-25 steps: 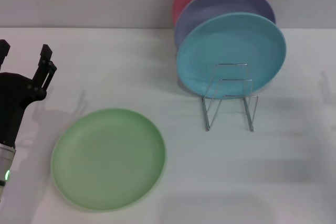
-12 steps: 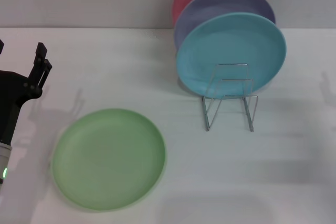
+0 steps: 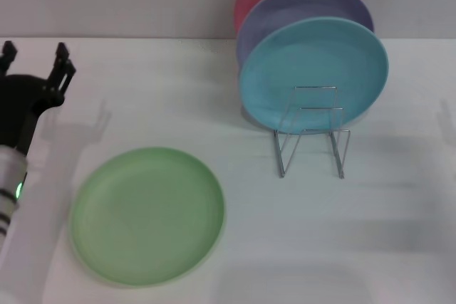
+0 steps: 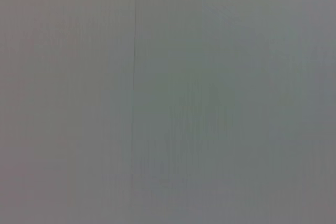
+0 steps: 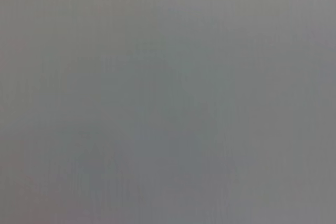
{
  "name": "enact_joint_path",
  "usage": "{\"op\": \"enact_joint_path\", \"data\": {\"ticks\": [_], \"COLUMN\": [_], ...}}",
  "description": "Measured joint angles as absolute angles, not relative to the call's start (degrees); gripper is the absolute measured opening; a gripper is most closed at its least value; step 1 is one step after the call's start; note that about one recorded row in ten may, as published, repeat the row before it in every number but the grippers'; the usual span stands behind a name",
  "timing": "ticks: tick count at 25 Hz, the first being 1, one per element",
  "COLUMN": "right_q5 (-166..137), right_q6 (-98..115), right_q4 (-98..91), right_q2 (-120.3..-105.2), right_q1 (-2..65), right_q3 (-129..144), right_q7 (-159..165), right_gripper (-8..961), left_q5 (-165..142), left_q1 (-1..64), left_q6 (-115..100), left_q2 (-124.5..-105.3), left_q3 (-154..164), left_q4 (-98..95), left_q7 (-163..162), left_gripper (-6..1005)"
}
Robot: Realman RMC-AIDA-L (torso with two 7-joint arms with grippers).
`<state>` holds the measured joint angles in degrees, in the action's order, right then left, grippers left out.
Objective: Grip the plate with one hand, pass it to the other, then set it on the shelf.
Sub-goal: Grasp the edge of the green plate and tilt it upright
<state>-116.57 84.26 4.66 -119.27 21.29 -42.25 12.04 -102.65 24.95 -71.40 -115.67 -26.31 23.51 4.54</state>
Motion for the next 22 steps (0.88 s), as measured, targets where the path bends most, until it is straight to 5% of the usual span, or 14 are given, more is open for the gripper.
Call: {"op": "enact_joint_path", "data": {"ticks": [5,8,9,12,16,17,19,22], "right_q5": [-116.62,-116.57,-116.53,-116.45,-116.43,-116.42,-116.41,-116.38], "right_q6": [84.72,84.75,84.75,84.74,84.45,84.36,84.35,84.32], "right_q4": [4.65,4.66,4.66,4.66,4.66,4.67,4.66,4.66], "right_q2": [-119.27,-119.26,-119.26,-119.26,-119.26,-119.26,-119.26,-119.26], "right_q1": [21.24,21.25,21.25,21.55,21.97,22.32,22.42,22.95], "right_q3": [-42.28,-42.28,-42.28,-42.46,-42.48,-42.51,-42.53,-42.58], "right_q7": [12.04,12.04,12.04,12.04,12.04,12.04,12.04,12.04], "right_gripper": [632,632,632,632,632,633,633,633], "left_q5": [-102.79,-105.79,-110.19,-120.71,-130.77,-137.23,-139.36,-145.80], "left_q1": [27.60,27.90,26.30,21.54,17.07,14.40,13.58,10.31], "left_q6": [-62.33,-51.51,-43.45,-28.60,-15.79,-5.92,-2.41,14.15], "left_q2": [-113.17,-109.56,-107.40,-106.05,-107.49,-109.66,-110.45,-114.50], "left_q3": [-28.67,-33.45,-38.90,-51.82,-62.75,-70.13,-72.45,-81.47], "left_q4": [27.06,34.34,40.27,51.12,59.61,65.54,67.47,77.30], "left_q7": [4.56,4.58,4.58,4.57,4.58,4.57,4.57,6.59], "left_gripper": [779,775,774,771,766,765,763,759]}}
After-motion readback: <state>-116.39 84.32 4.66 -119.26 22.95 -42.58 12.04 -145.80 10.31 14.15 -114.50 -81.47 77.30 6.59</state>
